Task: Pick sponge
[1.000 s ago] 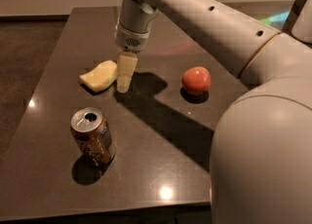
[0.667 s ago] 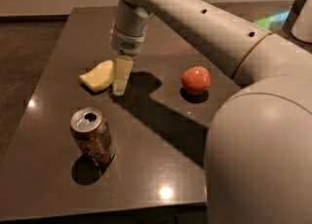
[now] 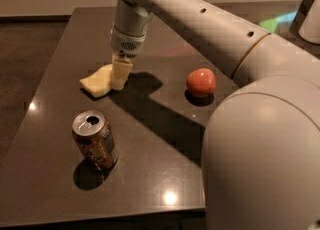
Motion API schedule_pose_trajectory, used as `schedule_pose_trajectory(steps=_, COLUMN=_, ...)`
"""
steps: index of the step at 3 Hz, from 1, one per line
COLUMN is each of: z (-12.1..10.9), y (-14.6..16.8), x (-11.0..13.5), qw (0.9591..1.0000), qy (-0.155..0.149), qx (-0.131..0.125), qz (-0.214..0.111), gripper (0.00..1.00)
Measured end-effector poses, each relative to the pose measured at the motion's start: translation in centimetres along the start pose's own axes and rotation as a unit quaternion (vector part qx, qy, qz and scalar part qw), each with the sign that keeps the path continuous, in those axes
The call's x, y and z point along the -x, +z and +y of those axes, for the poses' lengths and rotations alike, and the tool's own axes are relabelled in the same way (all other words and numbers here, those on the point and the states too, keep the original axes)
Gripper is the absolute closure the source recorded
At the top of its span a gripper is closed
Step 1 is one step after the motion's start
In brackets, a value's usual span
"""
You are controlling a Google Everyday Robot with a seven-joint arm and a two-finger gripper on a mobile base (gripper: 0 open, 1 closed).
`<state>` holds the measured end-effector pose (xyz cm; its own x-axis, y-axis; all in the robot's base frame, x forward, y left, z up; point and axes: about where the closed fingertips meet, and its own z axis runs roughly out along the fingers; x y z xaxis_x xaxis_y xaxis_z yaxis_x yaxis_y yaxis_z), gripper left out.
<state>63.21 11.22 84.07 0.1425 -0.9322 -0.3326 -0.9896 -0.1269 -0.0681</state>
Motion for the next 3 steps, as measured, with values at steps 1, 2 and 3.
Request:
schedule_pose_trajectory(steps=1, z=-0.1, y=-0.9, x=-0.1, qw=1.0000, qy=0.003, qx=0.001, qz=-0.002, gripper=0.64)
schedule_pose_trajectory(steps=2, z=0.1, y=-3.3, x=-0.3, qw=0.9999, qy=0.005, qx=0.000, qz=-0.011, gripper=0.87)
schedule_pose_trajectory(steps=3, z=0.3, y=-6.3, x=-0.7, qw=0.9998, qy=0.001, qx=-0.001, qz=-0.020, gripper=1.00)
